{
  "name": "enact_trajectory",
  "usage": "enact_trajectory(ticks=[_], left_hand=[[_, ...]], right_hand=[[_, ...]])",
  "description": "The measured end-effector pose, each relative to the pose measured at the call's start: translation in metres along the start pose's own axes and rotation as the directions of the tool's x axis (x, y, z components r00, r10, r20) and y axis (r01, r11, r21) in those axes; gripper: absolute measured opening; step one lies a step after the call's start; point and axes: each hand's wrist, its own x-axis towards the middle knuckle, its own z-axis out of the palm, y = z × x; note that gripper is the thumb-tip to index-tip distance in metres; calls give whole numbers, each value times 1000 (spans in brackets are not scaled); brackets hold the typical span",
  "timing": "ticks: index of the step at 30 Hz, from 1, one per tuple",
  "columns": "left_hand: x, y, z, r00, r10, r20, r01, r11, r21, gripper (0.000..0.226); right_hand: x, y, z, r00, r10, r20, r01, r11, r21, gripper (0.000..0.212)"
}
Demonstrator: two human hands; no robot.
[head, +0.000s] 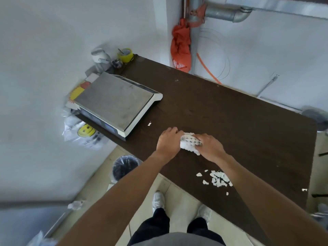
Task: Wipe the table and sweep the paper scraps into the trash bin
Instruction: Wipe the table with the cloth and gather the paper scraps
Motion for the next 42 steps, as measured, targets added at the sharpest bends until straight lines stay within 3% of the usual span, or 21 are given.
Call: enact_trajectory(ticks=[7, 14, 24, 32, 42], left_hand=[[1, -41, -21, 989, -150, -21, 150, 988, 35, 29], [-5, -71, -17, 955, -297, -16, 297, 954, 27, 39], [-33, -121, -2, 866, -501, 5, 501, 865, -18, 51], [-27, -127, 12, 917, -384, 108, 390, 920, -44, 51], [-10, -56, 24, 925, -342, 166, 368, 914, -171, 42]], right_hand=[[52, -41, 0, 989, -146, 32, 149, 985, -85, 45], [98, -83, -1, 957, -283, 61, 288, 908, -304, 47], [134, -158, 31, 910, -404, 97, 415, 881, -226, 46], [128, -126, 45, 930, -335, 152, 350, 933, -87, 44], [104, -62, 16, 971, -188, 147, 180, 981, 68, 40]])
